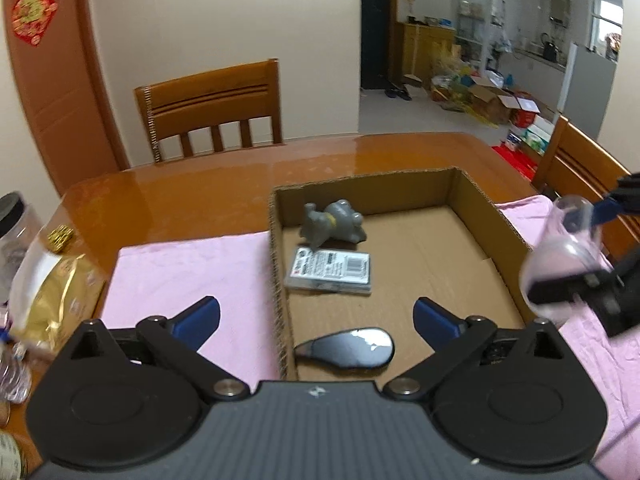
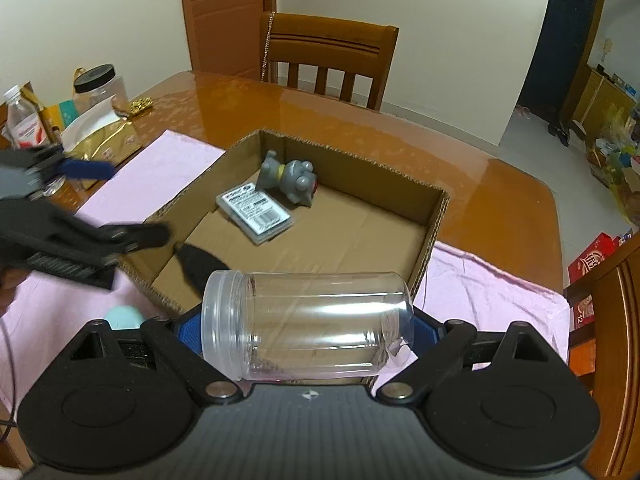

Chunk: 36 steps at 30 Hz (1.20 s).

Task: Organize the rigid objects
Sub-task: 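Carry the black oval case and clear jar over the box, open the left gripper, then lower the clear jar into the cardboard box and open the right gripper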

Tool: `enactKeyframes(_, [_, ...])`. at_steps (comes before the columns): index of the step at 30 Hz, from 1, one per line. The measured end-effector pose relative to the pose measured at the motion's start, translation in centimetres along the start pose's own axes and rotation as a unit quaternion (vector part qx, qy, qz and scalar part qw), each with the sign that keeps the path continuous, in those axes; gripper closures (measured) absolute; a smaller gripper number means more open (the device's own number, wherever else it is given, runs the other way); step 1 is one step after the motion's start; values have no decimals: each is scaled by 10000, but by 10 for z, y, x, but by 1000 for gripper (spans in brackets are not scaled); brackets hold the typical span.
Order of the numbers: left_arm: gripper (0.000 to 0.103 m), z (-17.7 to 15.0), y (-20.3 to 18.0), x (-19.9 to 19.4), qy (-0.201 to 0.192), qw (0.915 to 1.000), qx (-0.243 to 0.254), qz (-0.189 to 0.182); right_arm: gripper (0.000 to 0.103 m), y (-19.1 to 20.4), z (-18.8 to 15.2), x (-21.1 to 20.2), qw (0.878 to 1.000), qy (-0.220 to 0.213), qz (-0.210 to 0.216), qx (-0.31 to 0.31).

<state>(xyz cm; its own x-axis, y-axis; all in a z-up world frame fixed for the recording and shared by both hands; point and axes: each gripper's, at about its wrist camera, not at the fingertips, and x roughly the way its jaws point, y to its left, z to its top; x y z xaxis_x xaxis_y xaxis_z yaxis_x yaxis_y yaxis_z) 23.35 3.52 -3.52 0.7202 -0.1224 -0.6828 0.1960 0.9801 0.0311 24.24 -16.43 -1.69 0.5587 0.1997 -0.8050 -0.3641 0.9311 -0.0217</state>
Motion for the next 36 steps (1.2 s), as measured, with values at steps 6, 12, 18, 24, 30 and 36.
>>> enactKeyframes(6, [1, -20, 16, -19, 20, 9989, -398, 239, 7, -6, 25, 16, 9999, -112, -49, 52])
enactKeyframes(12, [1, -43, 30, -27, 172, 9961, -629, 590, 7, -10, 51, 43, 9999, -105, -91, 47])
enactKeyframes(18, [1, -57, 42, -35, 239, 9936, -715, 845, 0, -14, 73, 68, 9991, -307, -291, 5])
enactKeyframes(24, [1, -64, 44, -38, 283, 9925, -692, 967, 0, -13, 71, 71, 9989, -268, -350, 125])
enactKeyframes(30, [1, -67, 40, -38, 326, 9930, -630, 941, 0, -6, 54, 56, 9990, -290, -329, 133])
enactKeyframes(36, [1, -68, 38, -41, 367, 9931, -626, 926, 0, -1, 34, 36, 9987, -372, -257, 247])
